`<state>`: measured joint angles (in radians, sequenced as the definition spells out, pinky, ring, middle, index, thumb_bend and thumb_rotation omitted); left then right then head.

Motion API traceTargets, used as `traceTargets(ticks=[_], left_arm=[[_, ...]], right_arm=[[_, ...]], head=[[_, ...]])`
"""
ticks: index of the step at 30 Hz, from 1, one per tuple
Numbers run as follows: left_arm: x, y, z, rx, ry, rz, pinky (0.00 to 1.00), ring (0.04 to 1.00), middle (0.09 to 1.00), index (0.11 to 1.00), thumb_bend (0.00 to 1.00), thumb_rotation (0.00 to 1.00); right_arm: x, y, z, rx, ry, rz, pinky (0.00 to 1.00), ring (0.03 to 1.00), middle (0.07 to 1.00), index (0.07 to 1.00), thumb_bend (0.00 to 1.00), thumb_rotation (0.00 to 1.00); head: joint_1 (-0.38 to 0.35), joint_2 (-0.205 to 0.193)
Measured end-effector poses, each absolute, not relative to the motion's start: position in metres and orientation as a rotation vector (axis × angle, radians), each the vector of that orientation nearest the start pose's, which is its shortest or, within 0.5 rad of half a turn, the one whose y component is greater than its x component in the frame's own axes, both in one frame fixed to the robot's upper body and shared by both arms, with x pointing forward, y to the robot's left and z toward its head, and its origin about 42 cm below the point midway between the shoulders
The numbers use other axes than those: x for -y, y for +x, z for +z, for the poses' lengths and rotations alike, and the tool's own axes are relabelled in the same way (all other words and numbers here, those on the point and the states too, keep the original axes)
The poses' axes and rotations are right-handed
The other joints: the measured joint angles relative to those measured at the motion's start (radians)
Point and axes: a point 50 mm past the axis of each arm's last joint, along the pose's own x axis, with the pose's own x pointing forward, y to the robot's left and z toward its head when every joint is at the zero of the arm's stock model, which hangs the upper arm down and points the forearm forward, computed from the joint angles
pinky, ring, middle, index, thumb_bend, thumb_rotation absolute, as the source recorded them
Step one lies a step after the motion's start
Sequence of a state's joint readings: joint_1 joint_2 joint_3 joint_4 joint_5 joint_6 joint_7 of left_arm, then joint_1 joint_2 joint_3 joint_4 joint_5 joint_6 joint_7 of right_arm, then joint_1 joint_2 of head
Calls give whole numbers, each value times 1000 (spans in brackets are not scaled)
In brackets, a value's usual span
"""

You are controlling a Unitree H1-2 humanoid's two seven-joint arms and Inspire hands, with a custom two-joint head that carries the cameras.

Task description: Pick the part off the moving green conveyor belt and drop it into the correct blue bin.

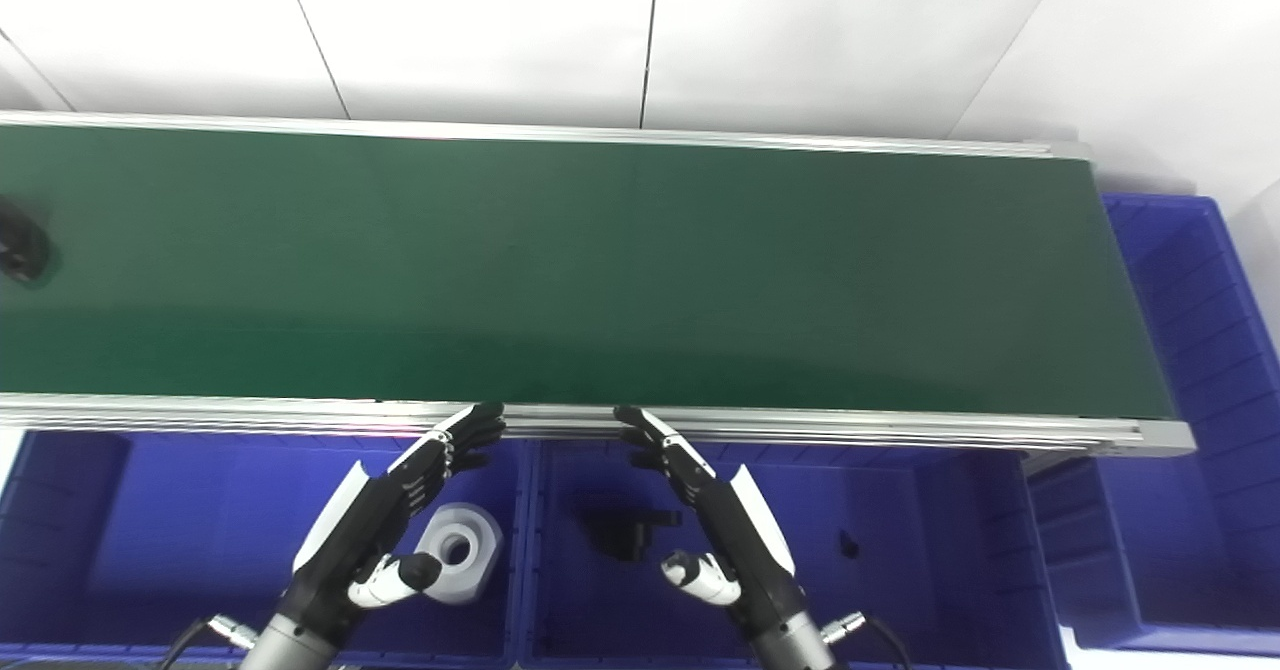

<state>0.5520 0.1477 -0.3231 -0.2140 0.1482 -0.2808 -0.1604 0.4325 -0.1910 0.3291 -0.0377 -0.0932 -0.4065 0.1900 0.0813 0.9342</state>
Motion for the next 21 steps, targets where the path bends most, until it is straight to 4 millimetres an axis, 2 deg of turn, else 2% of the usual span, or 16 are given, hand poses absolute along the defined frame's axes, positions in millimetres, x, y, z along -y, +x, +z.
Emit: traceTargets(ticks=[7, 21], left_arm=[[-176, 78, 66, -78, 122, -415, 875, 905, 900, 893, 964, 891], [-173, 76, 65, -85, 97, -404, 866, 907, 904, 900, 995, 897]], right_arm=[[189, 109, 40, -23, -120, 514, 871, 928, 950, 911, 1000, 956], [191, 108, 35, -51, -94, 530, 854, 918, 943, 912, 1000, 954]], head=[[6, -8], [17, -18]])
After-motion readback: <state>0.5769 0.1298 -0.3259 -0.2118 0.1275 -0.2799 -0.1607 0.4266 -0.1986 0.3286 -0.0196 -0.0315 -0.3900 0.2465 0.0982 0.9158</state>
